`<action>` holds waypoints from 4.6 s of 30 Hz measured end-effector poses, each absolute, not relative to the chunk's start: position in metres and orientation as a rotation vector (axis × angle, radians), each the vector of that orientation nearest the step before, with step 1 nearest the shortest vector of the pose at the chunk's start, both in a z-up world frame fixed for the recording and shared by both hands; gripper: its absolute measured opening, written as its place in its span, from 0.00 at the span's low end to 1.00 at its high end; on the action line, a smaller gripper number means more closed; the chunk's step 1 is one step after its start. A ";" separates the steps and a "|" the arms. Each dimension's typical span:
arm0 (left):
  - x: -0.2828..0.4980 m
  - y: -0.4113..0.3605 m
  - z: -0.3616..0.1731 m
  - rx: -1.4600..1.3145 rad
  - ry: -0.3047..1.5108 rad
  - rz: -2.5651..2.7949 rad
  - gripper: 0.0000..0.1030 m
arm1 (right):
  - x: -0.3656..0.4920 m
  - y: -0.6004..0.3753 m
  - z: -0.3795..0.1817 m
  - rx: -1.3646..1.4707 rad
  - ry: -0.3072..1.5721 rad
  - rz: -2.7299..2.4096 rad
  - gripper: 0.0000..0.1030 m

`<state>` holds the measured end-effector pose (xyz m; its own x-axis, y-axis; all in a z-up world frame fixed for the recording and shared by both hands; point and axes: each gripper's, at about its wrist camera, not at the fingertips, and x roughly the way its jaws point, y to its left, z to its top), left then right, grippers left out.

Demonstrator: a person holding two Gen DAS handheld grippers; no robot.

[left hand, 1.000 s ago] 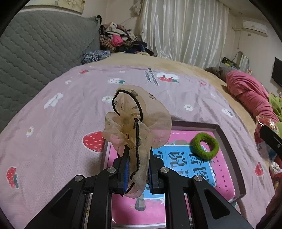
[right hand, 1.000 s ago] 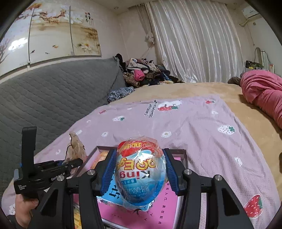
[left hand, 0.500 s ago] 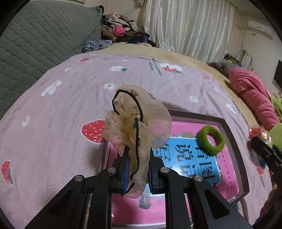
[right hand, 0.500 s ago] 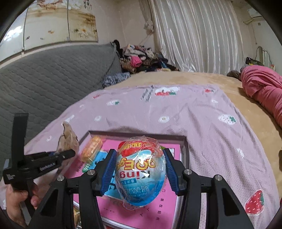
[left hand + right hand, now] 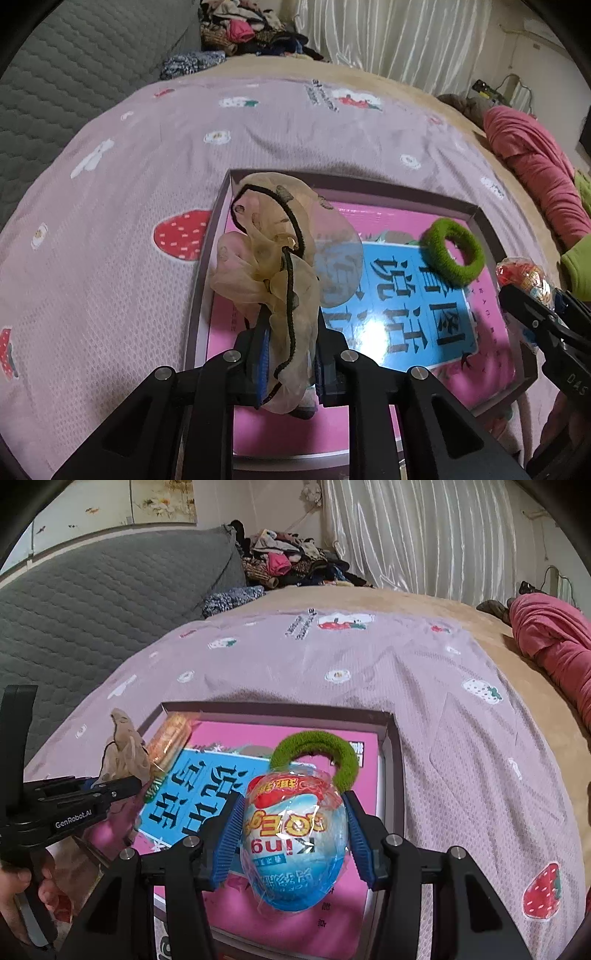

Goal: Organize objects
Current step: 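Lower the scrunchie onto the book with the left gripper while the right gripper lowers the egg beside the ring, then open both grippers and withdraw them from the tray toward the remaining snacks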

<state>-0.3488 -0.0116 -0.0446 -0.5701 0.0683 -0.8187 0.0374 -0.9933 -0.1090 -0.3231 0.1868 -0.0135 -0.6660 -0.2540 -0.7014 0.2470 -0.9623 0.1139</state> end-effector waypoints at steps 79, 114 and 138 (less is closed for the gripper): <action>-0.277 -0.016 0.033 -1.323 -0.091 2.830 0.85 | -0.232 0.187 0.084 0.981 0.035 -2.717 0.88; -0.100 -0.020 0.123 -1.210 -0.112 2.910 0.86 | -0.072 0.195 0.158 0.825 -0.064 -2.786 0.98; -0.027 0.004 0.125 -1.185 -0.027 2.930 0.86 | 0.002 0.204 0.149 0.857 -0.031 -2.798 0.98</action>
<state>-0.0266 0.0043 0.1245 -0.7186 -0.0112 -0.6953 0.0238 -0.9997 -0.0085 0.0019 0.2043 0.1490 -0.8073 -0.2102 -0.5515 0.1980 -0.9767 0.0825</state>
